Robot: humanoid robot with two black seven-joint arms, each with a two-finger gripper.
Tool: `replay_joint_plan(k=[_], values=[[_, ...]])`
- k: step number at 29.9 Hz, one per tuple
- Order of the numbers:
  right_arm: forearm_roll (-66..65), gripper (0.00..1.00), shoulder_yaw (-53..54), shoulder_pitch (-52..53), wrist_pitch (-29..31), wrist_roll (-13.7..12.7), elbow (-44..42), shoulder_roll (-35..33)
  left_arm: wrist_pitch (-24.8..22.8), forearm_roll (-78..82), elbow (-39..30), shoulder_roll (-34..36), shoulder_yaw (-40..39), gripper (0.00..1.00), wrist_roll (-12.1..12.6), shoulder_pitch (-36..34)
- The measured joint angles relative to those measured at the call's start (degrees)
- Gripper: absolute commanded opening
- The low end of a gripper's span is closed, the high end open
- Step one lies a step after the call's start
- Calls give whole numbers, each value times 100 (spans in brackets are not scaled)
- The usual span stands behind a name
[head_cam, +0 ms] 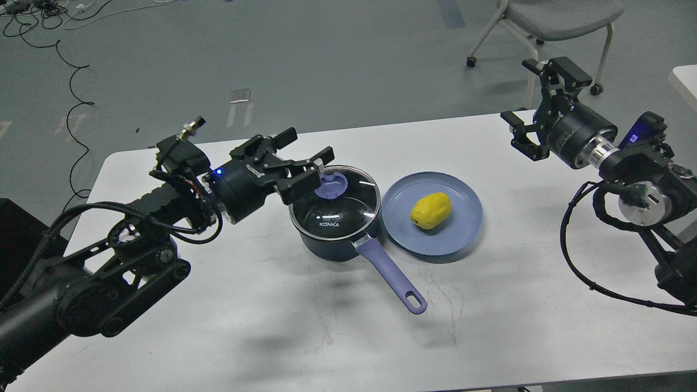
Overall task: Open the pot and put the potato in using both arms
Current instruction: 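Lower the left gripper onto the purple knob of the glass lid, then close the left gripper on the lid knob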
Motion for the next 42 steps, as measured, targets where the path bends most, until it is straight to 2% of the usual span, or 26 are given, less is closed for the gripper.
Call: replay_joint_plan(k=[3,9,22,28,42], values=[[0,100,0,-4,0,0,0,2,12,74,75,-64,362,98,27,-170],[0,100,3,-53,-2,0,3,2,22,585,584,-457,601,98,23,-499],[0,100,45,-57,-9,0,-7,2,82,706,1318,-845,786,98,24,-538],[0,100,45,-64,-8,0,-10,2,382,719,1654,-921,923,98,10,-553],[0,100,45,-109,-9,0,-16,2,847,982,1728,-932,1225,98,-15,-625]])
